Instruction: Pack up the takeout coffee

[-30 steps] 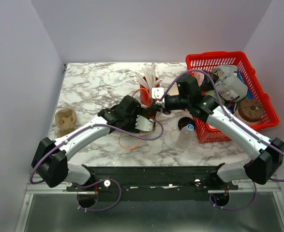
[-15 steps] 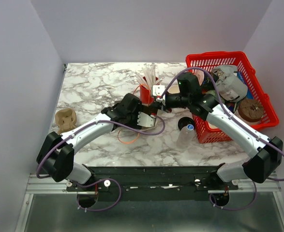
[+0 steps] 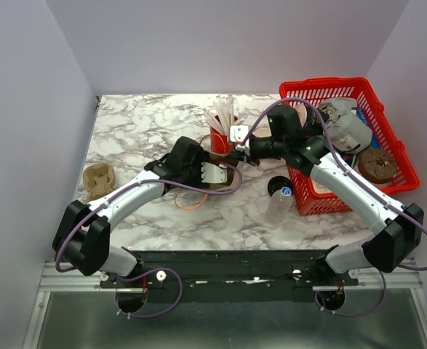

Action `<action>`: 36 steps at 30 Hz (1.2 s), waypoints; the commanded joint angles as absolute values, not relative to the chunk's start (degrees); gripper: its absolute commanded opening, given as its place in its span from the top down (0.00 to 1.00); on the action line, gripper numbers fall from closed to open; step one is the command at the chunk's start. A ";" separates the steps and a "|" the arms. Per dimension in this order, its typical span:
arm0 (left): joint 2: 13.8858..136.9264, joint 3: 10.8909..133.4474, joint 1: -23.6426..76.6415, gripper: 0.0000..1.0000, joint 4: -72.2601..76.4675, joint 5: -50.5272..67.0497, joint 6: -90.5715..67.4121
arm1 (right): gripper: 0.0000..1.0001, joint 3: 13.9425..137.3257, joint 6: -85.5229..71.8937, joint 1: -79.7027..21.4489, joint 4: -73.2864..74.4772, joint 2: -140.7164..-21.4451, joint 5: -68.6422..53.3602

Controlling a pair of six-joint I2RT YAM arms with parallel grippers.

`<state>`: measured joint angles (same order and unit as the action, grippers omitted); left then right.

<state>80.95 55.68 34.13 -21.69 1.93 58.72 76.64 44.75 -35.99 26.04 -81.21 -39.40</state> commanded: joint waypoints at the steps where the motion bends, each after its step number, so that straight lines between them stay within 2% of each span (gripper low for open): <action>1: 82.09 53.26 32.78 0.90 -18.81 3.25 53.97 | 1.00 78.57 46.41 -36.21 31.29 -82.00 -43.51; 3: 82.18 53.17 32.61 0.84 -17.94 2.90 53.44 | 1.00 79.10 46.76 -36.21 31.90 -82.09 -43.42; 5: 82.00 53.00 32.61 0.70 -17.58 2.73 53.17 | 1.00 79.45 46.85 -36.21 32.17 -82.35 -43.33; 7: 81.13 52.82 32.52 0.64 -17.23 2.90 52.74 | 0.99 79.72 46.93 -36.21 32.43 -82.53 -43.33; 10: 80.16 52.73 32.61 0.43 -17.58 2.99 52.47 | 1.00 80.07 47.11 -36.21 32.61 -82.79 -43.50; 11: 79.98 53.00 32.52 0.18 -17.75 2.90 51.86 | 0.99 80.16 47.11 -36.21 32.61 -82.97 -43.42; 12: 79.72 53.00 32.52 0.01 -18.01 2.81 51.77 | 1.00 80.16 47.20 -36.21 32.61 -82.97 -43.42; 23: 78.22 54.57 32.52 0.01 -20.21 3.51 50.28 | 1.00 80.51 47.02 -36.21 32.70 -83.23 -43.59; 36: 76.99 61.52 32.70 0.01 -26.01 11.43 47.28 | 1.00 81.83 45.00 -36.12 33.57 -84.29 -42.98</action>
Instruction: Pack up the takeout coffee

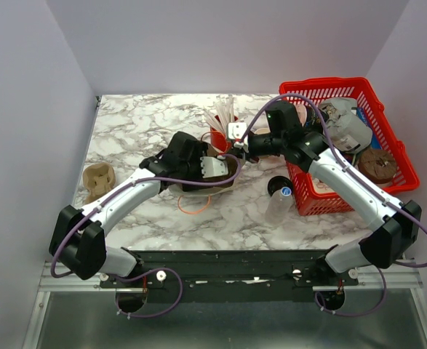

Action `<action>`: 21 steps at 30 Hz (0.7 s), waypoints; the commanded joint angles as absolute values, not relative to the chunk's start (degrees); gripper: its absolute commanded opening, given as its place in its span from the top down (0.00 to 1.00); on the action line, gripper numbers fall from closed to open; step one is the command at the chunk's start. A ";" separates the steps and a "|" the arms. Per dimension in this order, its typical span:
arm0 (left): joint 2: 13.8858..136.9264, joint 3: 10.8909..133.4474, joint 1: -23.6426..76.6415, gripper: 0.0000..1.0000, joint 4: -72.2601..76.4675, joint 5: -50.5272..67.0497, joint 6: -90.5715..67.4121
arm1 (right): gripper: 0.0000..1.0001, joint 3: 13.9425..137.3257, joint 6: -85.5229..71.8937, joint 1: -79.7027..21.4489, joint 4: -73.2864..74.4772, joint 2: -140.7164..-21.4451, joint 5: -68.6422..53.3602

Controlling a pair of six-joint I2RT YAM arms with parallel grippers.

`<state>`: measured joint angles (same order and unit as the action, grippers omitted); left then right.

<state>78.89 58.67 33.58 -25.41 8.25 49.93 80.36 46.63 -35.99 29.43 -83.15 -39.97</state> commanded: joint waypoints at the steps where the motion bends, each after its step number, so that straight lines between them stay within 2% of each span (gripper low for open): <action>1: 77.08 61.44 32.70 0.01 -26.02 11.25 47.55 | 1.00 81.91 44.83 -36.21 33.66 -84.46 -42.89; 8: 76.47 60.47 33.31 0.01 -24.61 10.72 48.16 | 1.00 82.97 43.33 -35.95 34.54 -85.25 -41.92; 21: 76.20 60.64 36.21 0.01 -21.01 20.56 46.06 | 1.00 90.70 42.63 -34.45 45.16 -91.57 -43.77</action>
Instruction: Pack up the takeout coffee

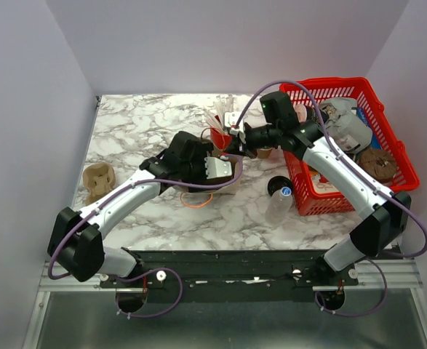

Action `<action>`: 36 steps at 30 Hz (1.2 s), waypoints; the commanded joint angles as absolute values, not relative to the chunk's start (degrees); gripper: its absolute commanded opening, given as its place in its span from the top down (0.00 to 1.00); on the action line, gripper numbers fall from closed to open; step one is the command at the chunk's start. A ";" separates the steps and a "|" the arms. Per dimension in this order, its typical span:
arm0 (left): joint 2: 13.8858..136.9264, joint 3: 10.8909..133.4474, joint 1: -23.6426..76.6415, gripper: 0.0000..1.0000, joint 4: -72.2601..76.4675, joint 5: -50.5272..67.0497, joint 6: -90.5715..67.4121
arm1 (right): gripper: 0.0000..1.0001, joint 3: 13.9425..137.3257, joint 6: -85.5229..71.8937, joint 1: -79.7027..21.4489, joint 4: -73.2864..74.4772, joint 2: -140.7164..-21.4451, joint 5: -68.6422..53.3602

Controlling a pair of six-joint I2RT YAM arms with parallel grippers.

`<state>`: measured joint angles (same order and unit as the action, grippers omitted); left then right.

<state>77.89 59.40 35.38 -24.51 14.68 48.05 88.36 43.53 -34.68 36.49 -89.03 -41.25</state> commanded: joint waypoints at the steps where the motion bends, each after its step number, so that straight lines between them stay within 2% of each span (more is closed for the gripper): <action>1: 75.85 60.56 36.30 0.01 -20.92 20.83 45.79 | 1.00 91.05 42.54 -34.28 45.78 -92.02 -43.86; 16: 72.51 63.72 36.12 0.01 -16.79 29.88 38.15 | 1.00 101.85 39.46 -32.52 53.35 -98.87 -42.81; 23: 70.23 68.98 35.25 0.02 -17.40 29.62 34.28 | 0.99 106.42 39.20 -31.47 54.40 -102.04 -39.90; 30: 66.98 75.67 32.96 0.01 -16.88 24.35 27.95 | 1.00 116.36 41.48 -27.51 63.45 -108.53 -42.62; 36: 66.71 77.69 29.19 0.01 -14.50 15.50 24.70 | 1.00 119.09 42.19 -26.02 66.53 -109.51 -42.80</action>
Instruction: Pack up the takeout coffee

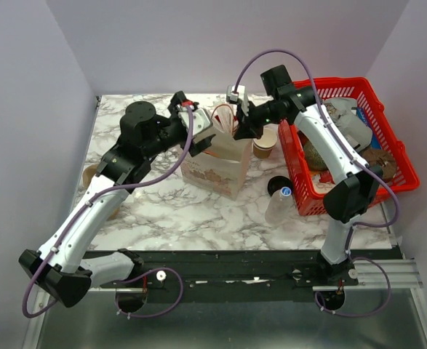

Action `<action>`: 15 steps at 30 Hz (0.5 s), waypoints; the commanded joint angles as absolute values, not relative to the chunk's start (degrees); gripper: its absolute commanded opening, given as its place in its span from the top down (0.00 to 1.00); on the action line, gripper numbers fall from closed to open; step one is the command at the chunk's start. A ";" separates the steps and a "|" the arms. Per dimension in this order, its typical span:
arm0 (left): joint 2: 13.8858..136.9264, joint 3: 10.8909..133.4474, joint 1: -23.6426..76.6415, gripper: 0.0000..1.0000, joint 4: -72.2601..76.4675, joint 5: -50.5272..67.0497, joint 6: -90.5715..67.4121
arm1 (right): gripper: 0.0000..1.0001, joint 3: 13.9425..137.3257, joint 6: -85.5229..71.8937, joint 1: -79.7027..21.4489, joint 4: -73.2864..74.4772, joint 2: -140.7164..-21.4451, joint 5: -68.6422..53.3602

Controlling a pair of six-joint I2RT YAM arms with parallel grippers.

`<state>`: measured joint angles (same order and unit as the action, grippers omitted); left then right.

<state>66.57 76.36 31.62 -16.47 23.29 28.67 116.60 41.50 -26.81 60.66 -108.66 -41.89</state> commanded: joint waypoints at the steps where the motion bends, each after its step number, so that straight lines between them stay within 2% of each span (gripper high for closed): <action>1: 66.97 78.57 28.40 0.01 -14.33 14.86 24.09 | 1.00 119.09 42.10 -25.93 66.71 -109.25 -42.89; 8: 71.45 83.76 22.07 0.01 -16.78 11.87 15.83 | 0.99 116.82 42.01 -25.40 68.38 -107.23 -43.51; 11: 73.47 84.46 20.05 0.01 -18.62 13.35 11.79 | 0.85 115.67 41.58 -25.31 67.42 -106.44 -42.89; 12: 74.26 84.46 19.52 0.01 -18.98 13.88 9.17 | 0.69 115.84 41.14 -25.23 67.06 -106.00 -42.72; 15: 75.06 83.32 17.93 0.02 -18.90 16.43 5.90 | 0.49 118.46 38.15 -24.96 65.22 -104.42 -42.19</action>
<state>73.63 83.24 19.77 -16.64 14.59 13.82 116.62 41.06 -25.58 65.45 -107.72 -42.39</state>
